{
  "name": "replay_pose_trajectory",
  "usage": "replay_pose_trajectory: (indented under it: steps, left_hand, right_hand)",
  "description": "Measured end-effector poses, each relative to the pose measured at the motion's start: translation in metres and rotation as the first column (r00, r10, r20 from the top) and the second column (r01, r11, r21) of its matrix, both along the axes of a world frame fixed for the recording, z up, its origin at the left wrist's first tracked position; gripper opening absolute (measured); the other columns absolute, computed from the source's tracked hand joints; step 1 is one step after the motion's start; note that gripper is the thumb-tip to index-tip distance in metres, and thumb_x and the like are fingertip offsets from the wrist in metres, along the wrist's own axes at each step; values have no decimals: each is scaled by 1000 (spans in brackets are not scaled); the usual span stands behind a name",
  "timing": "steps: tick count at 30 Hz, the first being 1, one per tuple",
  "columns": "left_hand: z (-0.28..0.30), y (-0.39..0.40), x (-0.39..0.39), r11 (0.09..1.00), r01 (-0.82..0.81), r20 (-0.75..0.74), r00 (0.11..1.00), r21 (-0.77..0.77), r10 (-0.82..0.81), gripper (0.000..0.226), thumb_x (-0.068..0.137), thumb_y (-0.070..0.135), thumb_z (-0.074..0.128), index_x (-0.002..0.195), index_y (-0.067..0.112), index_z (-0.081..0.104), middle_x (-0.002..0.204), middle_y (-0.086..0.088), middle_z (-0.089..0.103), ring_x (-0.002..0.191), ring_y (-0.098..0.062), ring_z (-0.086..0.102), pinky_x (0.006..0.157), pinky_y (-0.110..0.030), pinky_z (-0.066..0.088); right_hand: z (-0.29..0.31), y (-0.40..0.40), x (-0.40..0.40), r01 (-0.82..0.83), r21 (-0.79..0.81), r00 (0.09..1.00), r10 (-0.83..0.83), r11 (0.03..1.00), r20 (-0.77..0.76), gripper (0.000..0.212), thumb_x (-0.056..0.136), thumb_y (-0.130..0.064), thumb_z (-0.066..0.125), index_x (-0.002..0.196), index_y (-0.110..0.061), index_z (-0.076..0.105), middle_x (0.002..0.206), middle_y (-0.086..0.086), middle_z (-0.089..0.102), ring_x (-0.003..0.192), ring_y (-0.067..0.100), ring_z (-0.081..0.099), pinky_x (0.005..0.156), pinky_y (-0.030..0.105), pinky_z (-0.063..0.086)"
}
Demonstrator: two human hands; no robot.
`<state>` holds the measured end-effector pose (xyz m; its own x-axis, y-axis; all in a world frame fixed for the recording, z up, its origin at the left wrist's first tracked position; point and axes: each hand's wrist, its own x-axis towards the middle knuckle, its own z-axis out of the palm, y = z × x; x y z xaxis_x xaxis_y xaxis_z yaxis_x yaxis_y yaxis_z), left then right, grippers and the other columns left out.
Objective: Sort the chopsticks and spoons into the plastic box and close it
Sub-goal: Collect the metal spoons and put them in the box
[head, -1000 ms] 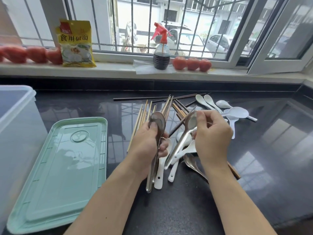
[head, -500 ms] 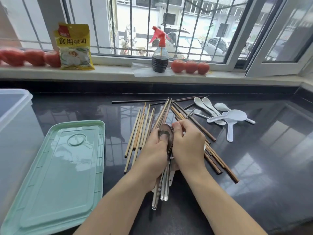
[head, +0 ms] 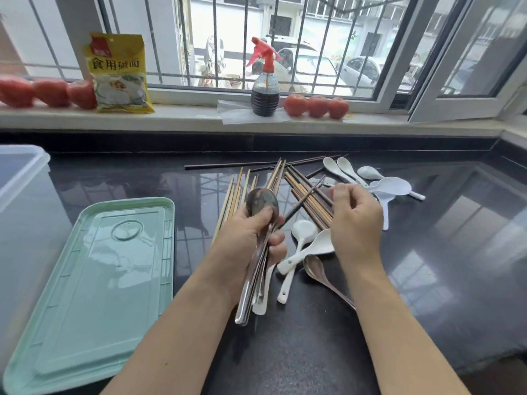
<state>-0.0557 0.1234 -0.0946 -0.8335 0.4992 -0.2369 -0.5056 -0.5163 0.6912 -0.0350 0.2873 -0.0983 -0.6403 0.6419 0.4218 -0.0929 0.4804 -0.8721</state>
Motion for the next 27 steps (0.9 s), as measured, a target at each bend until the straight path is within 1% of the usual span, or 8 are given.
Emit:
replay_pose_trajectory:
  steps: [3,5,8,10,16,21,24,27]
  left_hand:
    - [-1,-9,-4,999,-36,120,992,41,31,27,109,17,43,104,-4,59,83,-11,59,54,-12,53,40,-21,45]
    - [-1,-15,-7,992,-72,197,979,104,50,28,107,18,44,98,-3,59,79,-9,57,52,-10,46,38,-18,40]
    - [-5,-17,-10,980,-168,219,965,107,142,17,105,16,47,101,2,55,77,-7,51,51,-9,41,38,-18,37]
    - [-7,-15,-13,959,-253,200,954,127,225,13,105,9,46,115,7,53,83,-8,54,52,-9,44,41,-19,38]
    - [-10,-21,-9,980,-139,197,974,141,110,11,99,9,47,109,4,48,79,-8,52,49,-9,36,35,-18,31]
    - [-8,-18,-4,997,-16,122,993,79,6,14,99,13,46,109,4,47,76,-10,55,49,-11,33,36,-18,26]
    - [-9,-16,0,1000,-13,75,997,27,10,8,102,12,46,108,6,46,76,-9,52,49,-11,33,36,-19,27]
    - [-7,-11,12,1000,-10,13,1000,-21,10,9,105,16,47,111,10,47,78,-9,51,51,-13,36,38,-22,30]
  right_hand:
    - [17,17,17,31,58,998,-34,998,57,23,100,-26,56,81,-18,66,65,-6,60,61,8,51,63,29,40]
    - [27,21,39,-121,148,946,69,982,316,16,96,-28,61,83,-23,68,68,-8,64,64,10,57,60,26,42]
    - [15,16,63,-374,246,658,69,894,750,8,86,-41,68,82,-36,64,74,-14,65,73,8,63,61,27,47]
    - [0,9,68,-449,285,549,10,847,836,17,84,-46,70,88,-36,57,85,-13,61,84,13,61,70,32,48]
    - [-6,2,66,-404,307,610,4,862,792,20,87,-36,70,80,-22,58,78,-7,61,81,16,58,79,41,52]
    - [-1,-2,70,-337,265,696,49,903,716,26,94,-34,61,74,-17,59,67,-5,59,70,16,55,66,37,46]
    - [13,-8,73,-266,76,810,179,961,559,29,98,-30,60,77,-11,64,58,-8,51,59,13,46,57,32,37]
    - [32,-28,73,-318,-192,858,368,928,359,8,97,-26,66,92,-20,70,66,1,57,55,12,49,54,28,41]
